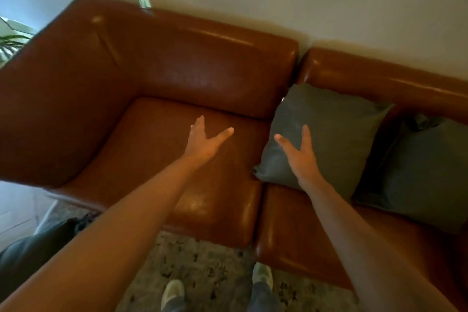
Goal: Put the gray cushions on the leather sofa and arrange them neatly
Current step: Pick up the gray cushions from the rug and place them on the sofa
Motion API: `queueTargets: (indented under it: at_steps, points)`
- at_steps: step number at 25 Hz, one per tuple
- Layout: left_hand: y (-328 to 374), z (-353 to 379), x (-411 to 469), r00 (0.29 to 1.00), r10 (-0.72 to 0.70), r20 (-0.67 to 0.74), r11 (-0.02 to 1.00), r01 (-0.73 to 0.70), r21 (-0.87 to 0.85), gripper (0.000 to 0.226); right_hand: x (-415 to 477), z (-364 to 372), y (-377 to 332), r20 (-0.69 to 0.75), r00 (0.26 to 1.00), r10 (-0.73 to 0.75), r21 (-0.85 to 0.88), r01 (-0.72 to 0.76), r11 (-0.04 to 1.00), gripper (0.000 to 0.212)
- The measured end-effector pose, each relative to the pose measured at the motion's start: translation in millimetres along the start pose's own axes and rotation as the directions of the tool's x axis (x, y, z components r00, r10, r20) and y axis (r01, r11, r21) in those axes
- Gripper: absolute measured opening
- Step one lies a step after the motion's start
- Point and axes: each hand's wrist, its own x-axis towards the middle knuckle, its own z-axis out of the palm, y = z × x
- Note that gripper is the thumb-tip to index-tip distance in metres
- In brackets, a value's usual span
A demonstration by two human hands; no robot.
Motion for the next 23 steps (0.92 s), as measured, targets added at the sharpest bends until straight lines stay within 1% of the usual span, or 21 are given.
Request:
queueTargets:
  at_steps: [3, 6, 11, 13, 16, 19, 22, 23]
  points:
    - [-40, -82, -30, 0.999, -0.001, -0.046, 0.998, 0.004, 0.057, 0.103, -55, 71, -32, 0.039, 0.999, -0.016, -0.025, 0.017, 1.000, 0.094]
    - [-83, -152, -64, 0.999, -0.012, -0.048, 0.993, 0.018, 0.118, 0.103, -114, 138, -45, 0.097, 0.995, -0.001, -0.071, 0.007, 0.997, 0.096]
    - [-162, -227, -126, 0.999, -0.030, -0.042, 0.986, 0.036, 0.160, 0.105, -209, 226, -40, 0.261, 0.965, -0.002, -0.190, 0.054, 0.980, 0.104]
    - [-194, -256, -153, 0.997, -0.044, -0.059, 0.986, 0.053, 0.160, 0.105, -251, 256, -31, 0.304, 0.953, -0.008, -0.198, 0.072, 0.977, 0.103]
    - [-240, -305, -195, 0.990, -0.070, -0.122, 0.987, 0.087, 0.137, 0.102, -311, 299, -22, 0.352, 0.936, 0.006, -0.238, 0.083, 0.968, 0.102]
    - [-284, -353, -231, 0.994, -0.064, -0.090, 0.991, 0.074, 0.110, 0.108, -361, 344, -13, 0.407, 0.913, -0.016, -0.217, 0.113, 0.970, 0.102]
    - [-338, -400, -260, 0.988, -0.099, -0.120, 0.993, 0.106, 0.052, 0.112, -405, 394, -3, 0.477, 0.879, 0.025, -0.190, 0.076, 0.979, 0.103]
    - [-351, -416, -272, 0.981, -0.132, -0.142, 0.989, 0.141, 0.055, 0.108, -418, 411, 1, 0.495, 0.868, 0.039, -0.179, 0.058, 0.982, 0.103]
